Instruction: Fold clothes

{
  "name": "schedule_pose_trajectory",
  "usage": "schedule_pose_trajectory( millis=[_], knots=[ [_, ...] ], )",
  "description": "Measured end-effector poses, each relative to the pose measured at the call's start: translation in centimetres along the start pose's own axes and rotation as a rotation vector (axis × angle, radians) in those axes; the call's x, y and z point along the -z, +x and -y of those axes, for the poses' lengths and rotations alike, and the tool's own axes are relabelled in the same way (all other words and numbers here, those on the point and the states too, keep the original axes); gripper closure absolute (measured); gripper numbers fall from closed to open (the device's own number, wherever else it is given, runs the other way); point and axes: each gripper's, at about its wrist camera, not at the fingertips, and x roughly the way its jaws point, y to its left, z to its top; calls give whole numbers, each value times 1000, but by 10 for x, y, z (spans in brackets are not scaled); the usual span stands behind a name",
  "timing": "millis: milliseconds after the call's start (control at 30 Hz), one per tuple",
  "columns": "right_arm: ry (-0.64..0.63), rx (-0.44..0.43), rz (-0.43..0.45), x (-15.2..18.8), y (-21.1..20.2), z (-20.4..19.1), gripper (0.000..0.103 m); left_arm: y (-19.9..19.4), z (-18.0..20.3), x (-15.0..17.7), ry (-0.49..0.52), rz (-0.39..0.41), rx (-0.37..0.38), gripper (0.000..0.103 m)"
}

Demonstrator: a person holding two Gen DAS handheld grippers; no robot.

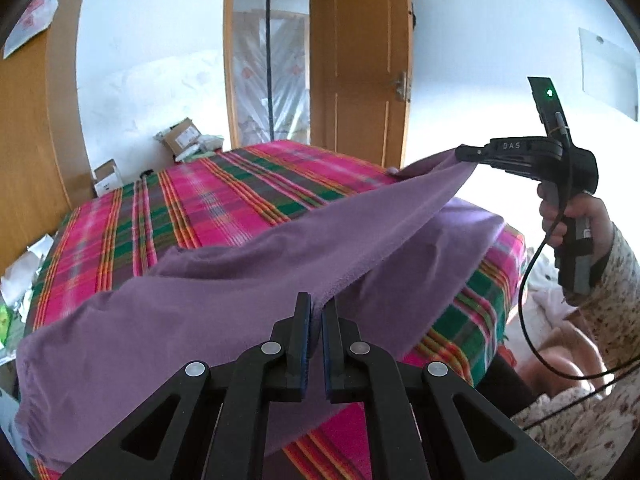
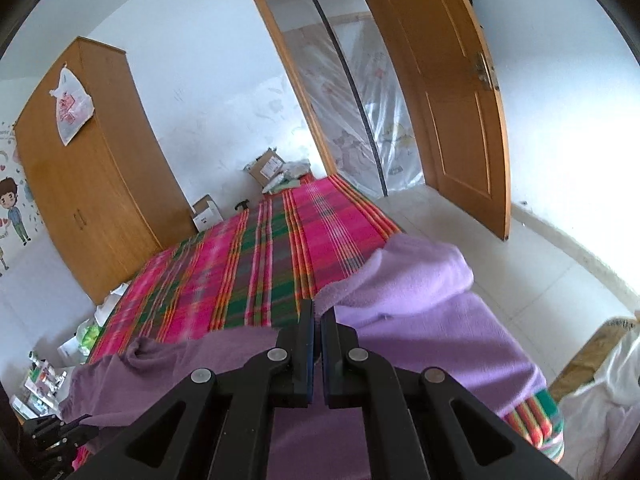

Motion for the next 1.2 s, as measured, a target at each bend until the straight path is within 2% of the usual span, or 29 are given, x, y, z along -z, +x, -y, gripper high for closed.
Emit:
schedule_pose_trajectory(
  millis=[333,500,833,933,1133,1200],
  knots=[
    [57,50,-109,43,13,34,100,25,3,29,1,-96,25,98],
    [83,44,-160,59,18,47,100,32,4,37,-6,-133,30,98],
    [53,44,-180,67,17,57,97,36,8,45,25,-184,20,95],
    [47,41,-166,66,9,60,95,29,12,41,37,-187,46,90],
    [-14,58,-114,50,-3,60,91,15,16,17,8,-93,194,82],
    [-30,82,-100,38,1,61,85,21,20,10,13,-83,197,82]
  ],
)
